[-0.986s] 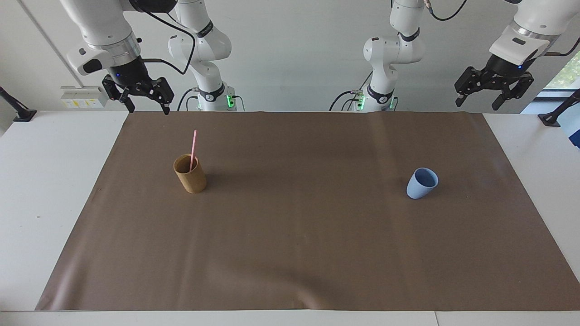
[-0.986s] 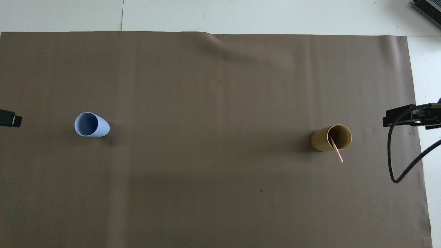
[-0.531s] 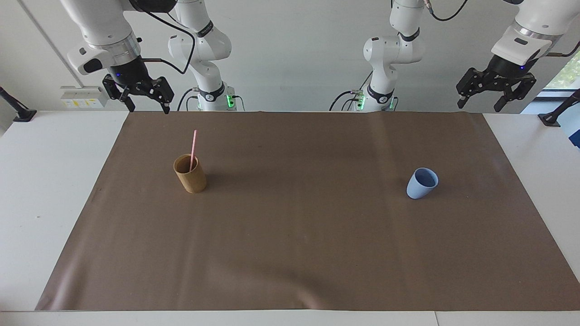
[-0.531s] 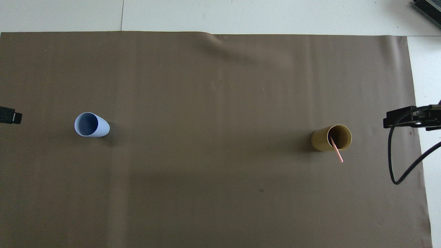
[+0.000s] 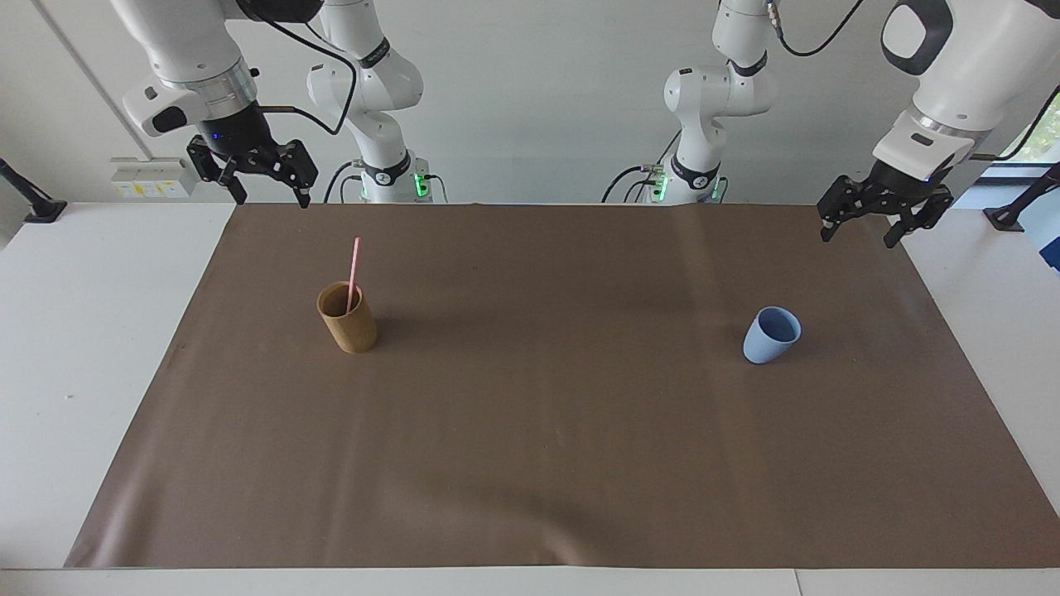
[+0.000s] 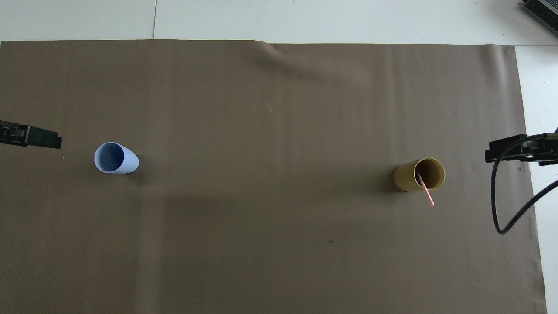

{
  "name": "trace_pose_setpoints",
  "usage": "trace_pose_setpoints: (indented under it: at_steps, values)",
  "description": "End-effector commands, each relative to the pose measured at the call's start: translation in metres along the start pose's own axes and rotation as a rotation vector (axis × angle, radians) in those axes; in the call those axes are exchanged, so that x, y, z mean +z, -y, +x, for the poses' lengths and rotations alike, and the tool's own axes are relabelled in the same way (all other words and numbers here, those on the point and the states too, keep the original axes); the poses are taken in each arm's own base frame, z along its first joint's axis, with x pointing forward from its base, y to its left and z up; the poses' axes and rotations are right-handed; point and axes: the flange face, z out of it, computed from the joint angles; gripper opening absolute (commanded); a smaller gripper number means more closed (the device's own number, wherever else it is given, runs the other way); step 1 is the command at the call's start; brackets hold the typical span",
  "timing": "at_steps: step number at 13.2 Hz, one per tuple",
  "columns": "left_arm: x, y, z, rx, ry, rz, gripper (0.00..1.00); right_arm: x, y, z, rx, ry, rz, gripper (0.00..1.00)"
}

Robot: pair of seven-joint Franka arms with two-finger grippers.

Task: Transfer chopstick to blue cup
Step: 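Reach the left gripper to the light blue cup and grasp its rim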

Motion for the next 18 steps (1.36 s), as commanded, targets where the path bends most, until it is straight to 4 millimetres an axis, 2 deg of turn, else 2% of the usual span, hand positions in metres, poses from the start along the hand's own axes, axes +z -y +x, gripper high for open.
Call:
trace_pose_setpoints:
  at_steps: [1, 4, 6, 8, 11, 14, 16, 17, 18]
  values:
    - [0.049, 0.003, -0.004, 0.003, -0.023, 0.001, 1.0, 0.0, -0.004, -0.006, -0.016, -0.015, 0.013, 1.0]
    - [0.102, 0.013, 0.006, -0.017, -0.004, 0.003, 1.0, -0.001, -0.006, -0.006, -0.018, -0.01, 0.014, 1.0]
    - [0.132, 0.023, 0.005, -0.036, 0.012, 0.001, 1.0, -0.001, -0.005, -0.006, -0.019, -0.01, 0.014, 1.0]
    - [0.165, 0.023, 0.004, -0.039, 0.025, 0.001, 1.0, -0.001, -0.005, -0.006, -0.019, -0.01, 0.014, 1.0]
    - [0.203, 0.025, 0.009, -0.051, 0.022, -0.002, 1.0, -0.001, -0.005, -0.006, -0.019, -0.01, 0.014, 1.0]
    - [0.225, 0.025, 0.01, -0.07, 0.023, -0.025, 0.9, -0.001, -0.005, -0.006, -0.019, -0.01, 0.014, 1.0]
    - [0.242, 0.019, 0.006, -0.066, 0.022, -0.024, 0.77, -0.001, -0.005, -0.006, -0.019, -0.01, 0.014, 1.0]
    - [0.243, 0.02, 0.005, -0.07, 0.024, -0.024, 0.69, -0.001, -0.005, -0.006, -0.019, -0.01, 0.014, 1.0]
    - [0.243, 0.022, 0.004, -0.075, 0.024, -0.024, 0.54, -0.001, -0.005, -0.006, -0.019, -0.01, 0.014, 1.0]
